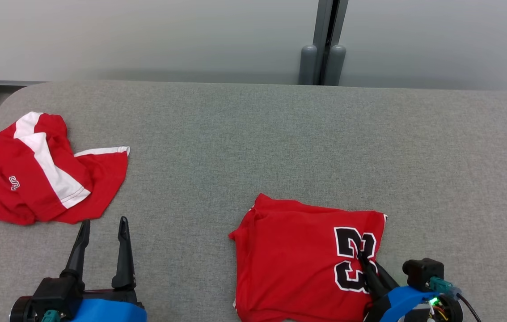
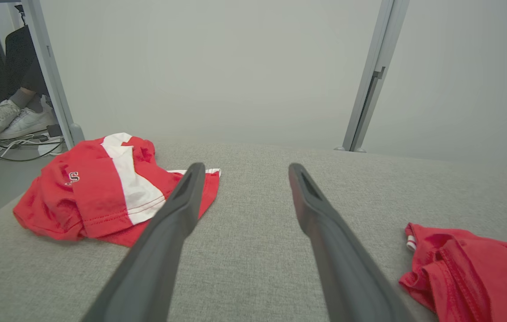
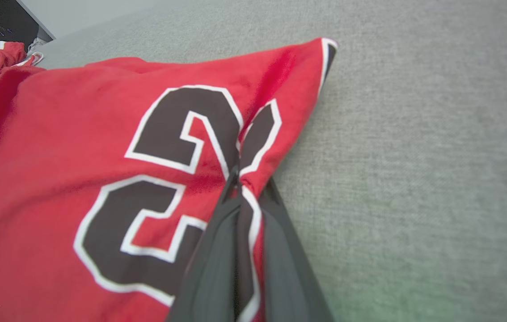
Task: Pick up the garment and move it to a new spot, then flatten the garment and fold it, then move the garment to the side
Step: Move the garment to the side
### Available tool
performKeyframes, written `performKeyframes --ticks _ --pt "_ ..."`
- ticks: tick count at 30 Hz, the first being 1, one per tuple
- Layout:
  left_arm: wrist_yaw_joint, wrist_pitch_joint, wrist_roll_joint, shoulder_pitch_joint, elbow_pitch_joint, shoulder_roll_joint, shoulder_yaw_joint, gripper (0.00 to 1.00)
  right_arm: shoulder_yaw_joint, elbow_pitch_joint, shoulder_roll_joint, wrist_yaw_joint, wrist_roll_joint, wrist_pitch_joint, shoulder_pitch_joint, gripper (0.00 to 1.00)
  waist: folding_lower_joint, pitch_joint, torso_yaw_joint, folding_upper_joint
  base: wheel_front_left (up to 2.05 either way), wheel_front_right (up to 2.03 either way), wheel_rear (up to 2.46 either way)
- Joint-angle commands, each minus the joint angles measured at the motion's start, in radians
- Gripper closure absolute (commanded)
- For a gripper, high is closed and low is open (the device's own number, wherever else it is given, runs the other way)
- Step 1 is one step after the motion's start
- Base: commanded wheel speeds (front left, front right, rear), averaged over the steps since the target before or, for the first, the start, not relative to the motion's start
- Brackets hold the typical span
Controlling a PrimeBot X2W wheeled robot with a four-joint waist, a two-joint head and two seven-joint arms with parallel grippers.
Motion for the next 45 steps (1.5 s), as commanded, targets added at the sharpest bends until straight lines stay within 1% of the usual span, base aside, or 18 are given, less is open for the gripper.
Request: performKeyframes --ticks 1,8,9,12,16,21,24,29,33,37,41,45 --pt "-0.007 -0.005 0.004 0.001 -0.001 -0.002 0.005 0.00 -0.016 0.007 -0.002 0.000 -0.021 -0.006 -0.032 1.00 0.0000 -0.001 -0.003 -0.0001 0.00 0.00 0.00" --pt "-0.008 -0.004 0.000 -0.015 -0.022 -0.006 -0.003 0.00 -0.074 -0.026 -0.064 0.000 -0.062 -0.017 -0.069 1.00 0.0000 0.005 -0.033 -0.0001 0.00 0.00 0.00" --pt "-0.008 -0.004 0.000 -0.015 -0.022 -0.006 -0.003 0.00 -0.074 -0.026 -0.064 0.000 -0.062 -0.017 -0.069 1.00 0.0000 0.005 -0.033 -0.0001 0.00 0.00 0.00" --pt "-0.008 -0.005 0.001 -0.029 -0.036 -0.008 -0.013 0.00 -0.091 -0.041 -0.092 0.000 -0.065 -0.017 -0.079 1.00 0.0000 0.020 -0.060 -0.0001 0.00 0.00 0.00" --pt "-0.011 -0.004 0.002 -0.056 -0.049 -0.010 -0.023 0.00 -0.124 -0.058 -0.125 0.000 -0.054 -0.018 -0.090 1.00 0.0000 0.053 -0.112 -0.0001 0.00 0.00 0.00" --pt "-0.013 -0.004 0.012 -0.097 -0.073 -0.007 -0.033 0.00 -0.158 -0.081 -0.145 0.000 -0.042 -0.019 -0.108 1.00 0.0000 0.112 -0.201 -0.0001 0.00 0.00 0.00" --pt "-0.014 -0.004 0.021 -0.125 -0.081 0.005 -0.040 0.00 -0.172 -0.091 -0.145 0.000 -0.037 -0.020 -0.116 1.00 0.0000 0.149 -0.257 -0.0001 0.00 0.00 0.00" --pt "-0.016 -0.004 0.025 -0.176 -0.077 0.019 -0.055 0.00 -0.189 -0.106 -0.146 0.000 -0.037 -0.021 -0.111 1.00 0.0000 0.181 -0.308 -0.0001 0.00 0.00 0.00" --pt "-0.016 -0.004 0.025 -0.196 -0.072 0.026 -0.064 0.00 -0.184 -0.120 -0.153 0.000 -0.050 -0.022 -0.128 1.00 0.0000 0.189 -0.313 -0.0001 0.00 0.00 0.00" --pt "-0.016 -0.004 0.024 -0.203 -0.085 0.035 -0.061 0.00 -0.164 -0.140 -0.179 0.000 -0.076 -0.022 -0.193 1.00 0.0000 0.208 -0.296 -0.0001 0.00 0.00 0.00" --pt "-0.016 -0.004 0.030 -0.221 -0.110 0.042 -0.059 0.00 -0.136 -0.131 -0.242 0.000 -0.089 0.004 -0.310 1.00 0.0000 0.253 -0.274 -0.0001 0.00 0.00 0.00" --pt "-0.016 -0.004 0.037 -0.243 -0.142 0.050 -0.065 0.00 -0.110 -0.102 -0.337 0.000 -0.094 0.045 -0.441 1.00 0.0000 0.315 -0.247 -0.0001 0.00 0.00 0.00"
